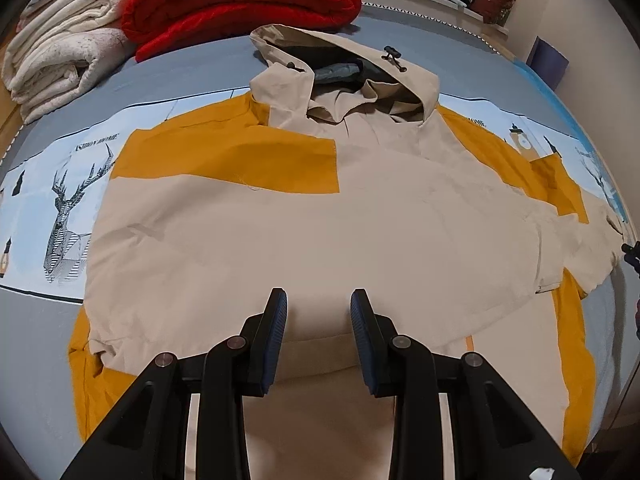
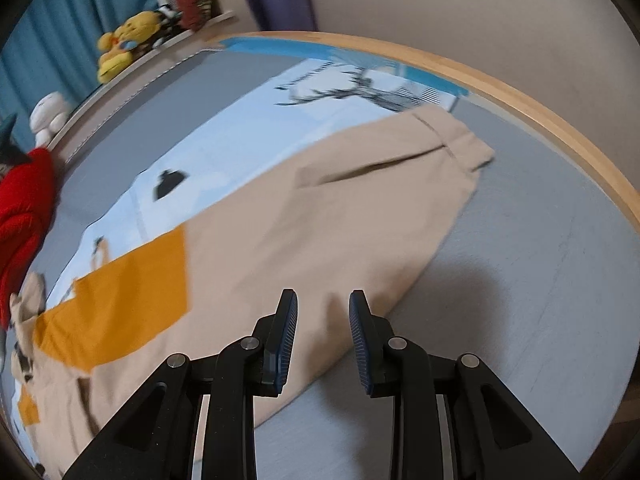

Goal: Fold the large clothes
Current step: 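Reach the right tool to the other sleeve cuff and close on it, then carry the sleeve across the jacket body with the right tool and release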

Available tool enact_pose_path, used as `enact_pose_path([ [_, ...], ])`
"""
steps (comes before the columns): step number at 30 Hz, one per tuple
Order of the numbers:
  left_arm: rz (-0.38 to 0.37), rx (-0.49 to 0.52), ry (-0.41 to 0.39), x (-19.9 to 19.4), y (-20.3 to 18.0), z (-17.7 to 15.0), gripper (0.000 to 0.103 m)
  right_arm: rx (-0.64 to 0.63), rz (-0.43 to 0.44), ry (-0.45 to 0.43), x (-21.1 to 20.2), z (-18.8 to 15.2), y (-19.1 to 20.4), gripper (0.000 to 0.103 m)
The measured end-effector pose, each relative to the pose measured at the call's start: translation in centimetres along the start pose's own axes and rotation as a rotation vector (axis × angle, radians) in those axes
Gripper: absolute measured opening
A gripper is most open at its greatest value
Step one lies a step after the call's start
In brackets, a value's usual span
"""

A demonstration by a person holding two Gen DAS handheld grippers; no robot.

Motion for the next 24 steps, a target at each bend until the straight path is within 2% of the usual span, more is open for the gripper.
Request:
enact_pose_path([
  [6, -0.005, 0.012, 0.004, 0.7, -0.5, 0.5, 0.030, 0.123, 0.025, 0.073, 3.9, -0.7, -4.0, 0.029],
  [15, -0.002, 0.011, 0.007, 1.7, -0.5, 0.9, 0.030, 0.315, 0.109, -0.010, 5.3, 1.2, -6.9, 0.028],
  [17, 0.000, 0.004, 0.006, 1.6, -0.2, 1.0, 0.030, 0.323, 0.092, -0.028, 5.5, 1.7, -6.8, 0.028],
  [20, 0.001, -0.009, 0.003, 1.4, 0.4, 1.3, 0.030, 0.318, 0.028, -0.061, 5.0, 2.3, -6.3, 0.014],
  [21, 0.002, -0.015, 0.000, 1.2, 0.6, 1.4, 0.030, 0.310, 0.010, -0.079, 4.5, 2.6, -5.9, 0.013],
  [24, 0.002, -0.034, -0.009, 0.6, 1.4, 1.7, 0.030, 0.220, -0.059, -0.178, 1.8, 4.3, -3.0, 0.008],
])
Point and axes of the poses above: each gripper's, at about its wrist camera, not at the fingertips, and x roughly the way its jaws point, y to its left, z to its top, the point moved 6 cm from there along x, roughly the way its jaws point, and after that the axes turned 6 degrees about -x, right-handed, at the moved point
